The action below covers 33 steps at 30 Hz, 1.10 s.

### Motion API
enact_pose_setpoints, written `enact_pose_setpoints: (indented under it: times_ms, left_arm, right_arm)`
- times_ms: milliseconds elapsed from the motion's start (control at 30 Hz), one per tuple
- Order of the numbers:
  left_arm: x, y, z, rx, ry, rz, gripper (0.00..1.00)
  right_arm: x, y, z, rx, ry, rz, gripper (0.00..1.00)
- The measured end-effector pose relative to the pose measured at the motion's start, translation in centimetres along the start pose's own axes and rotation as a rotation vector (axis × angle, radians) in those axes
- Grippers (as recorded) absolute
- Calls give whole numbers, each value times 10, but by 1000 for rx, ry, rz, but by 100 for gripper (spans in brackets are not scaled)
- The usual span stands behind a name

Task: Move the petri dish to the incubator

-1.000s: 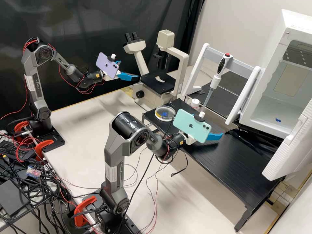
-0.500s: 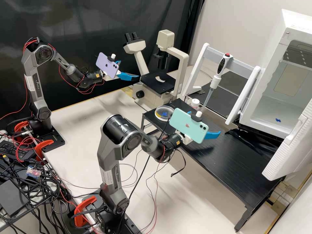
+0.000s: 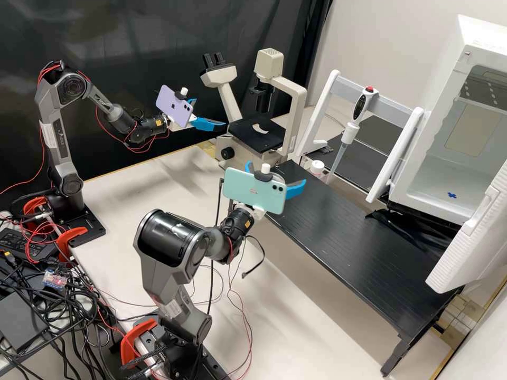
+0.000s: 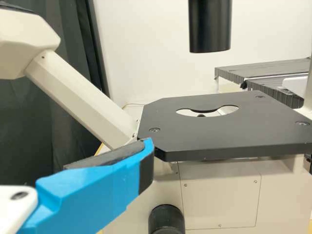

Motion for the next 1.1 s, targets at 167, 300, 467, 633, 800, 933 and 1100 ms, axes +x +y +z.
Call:
enact_pose_setpoints:
  times_ms: [167, 300, 467, 633, 800, 933, 1100]
  left_arm:
    - [0, 0, 0, 0, 0, 0, 100]
    - [0, 0, 0, 0, 0, 0, 100]
    - [0, 0, 0, 0, 0, 0, 100]
    - [0, 0, 0, 0, 0, 0, 100]
    - [0, 0, 0, 0, 0, 0, 100]
    - [0, 0, 0, 0, 0, 0, 100]
    - [0, 0, 0, 0, 0, 0, 100]
  right_arm:
    - [3, -18, -2, -26, -7, -49, 100]
    - [7, -29, 7, -26, -61, -77, 100]
    - [12, -37, 14, -25, -101, -100, 100]
    - [15, -40, 16, -23, -104, -101, 0]
    - [16, -42, 18, 4, -110, -104, 0]
    - [18, -42, 15, 1, -91, -107, 0]
    - [19, -43, 15, 3, -88, -111, 0]
